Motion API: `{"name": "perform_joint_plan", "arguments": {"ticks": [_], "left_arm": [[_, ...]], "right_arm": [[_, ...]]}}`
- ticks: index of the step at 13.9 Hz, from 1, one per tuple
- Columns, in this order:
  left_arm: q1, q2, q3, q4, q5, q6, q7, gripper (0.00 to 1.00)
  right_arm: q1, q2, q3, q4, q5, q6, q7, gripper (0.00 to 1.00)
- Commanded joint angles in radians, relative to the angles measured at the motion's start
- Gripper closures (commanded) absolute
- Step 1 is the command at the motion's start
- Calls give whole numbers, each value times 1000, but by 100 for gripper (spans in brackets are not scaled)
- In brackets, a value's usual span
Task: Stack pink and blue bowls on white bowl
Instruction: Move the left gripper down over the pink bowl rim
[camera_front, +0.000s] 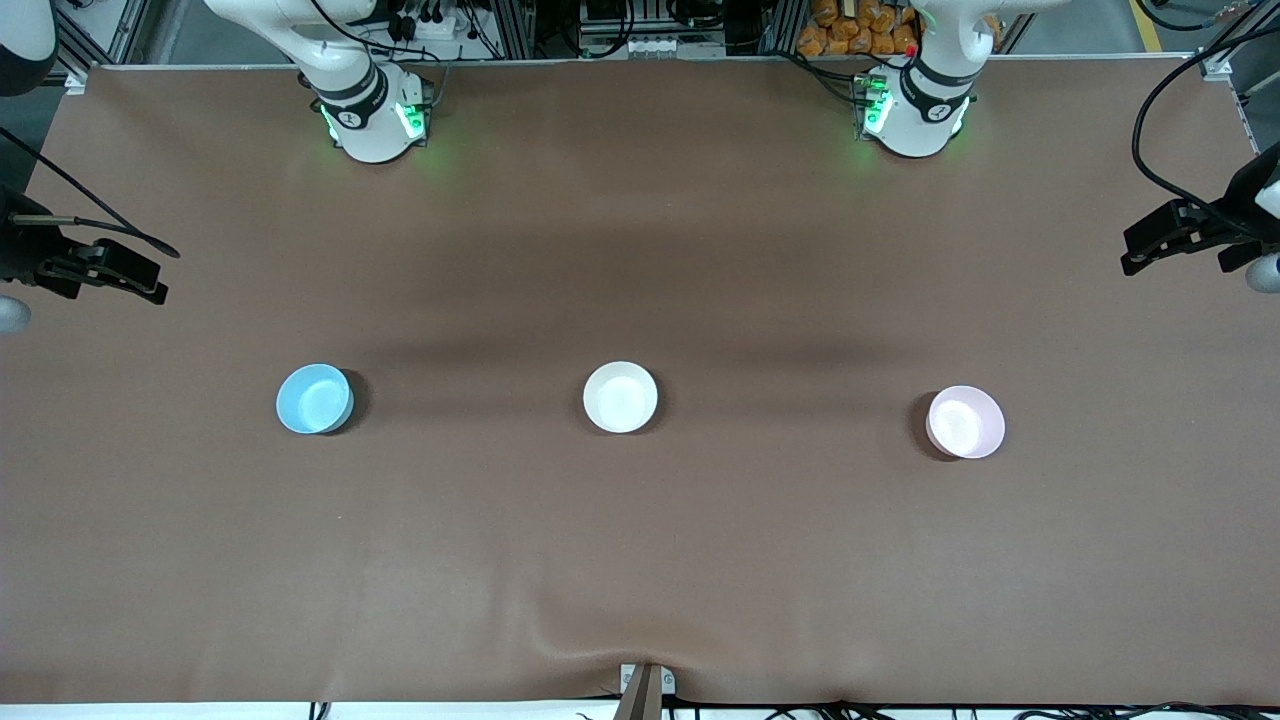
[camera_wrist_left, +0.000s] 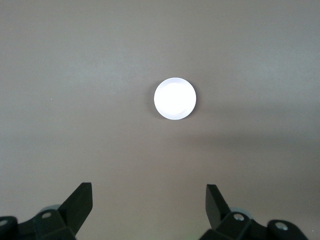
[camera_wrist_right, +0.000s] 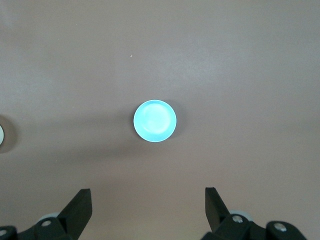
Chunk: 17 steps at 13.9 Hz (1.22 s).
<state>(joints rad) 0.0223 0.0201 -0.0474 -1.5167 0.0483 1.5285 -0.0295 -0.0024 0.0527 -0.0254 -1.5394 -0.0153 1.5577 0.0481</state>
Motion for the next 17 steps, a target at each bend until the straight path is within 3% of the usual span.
{"name": "perform_joint_plan", "arguments": {"ticks": [1,8,12,17], "left_arm": [[5,11,-3,23,-16,-7,26,0],[18,35,3,16,-36,-7,37,0],[45,133,3,-6,-27,30,60,0],[62,141,4,-267,-22,367,102,0]], "right_arm": [[-5,-14,2,-14,0,5,12,0],[-5,-14,2,-14,0,5,12,0],[-5,-14,2,-14,0,4,12,0],[-7,-14,2,-14,0,4,10,0]]}}
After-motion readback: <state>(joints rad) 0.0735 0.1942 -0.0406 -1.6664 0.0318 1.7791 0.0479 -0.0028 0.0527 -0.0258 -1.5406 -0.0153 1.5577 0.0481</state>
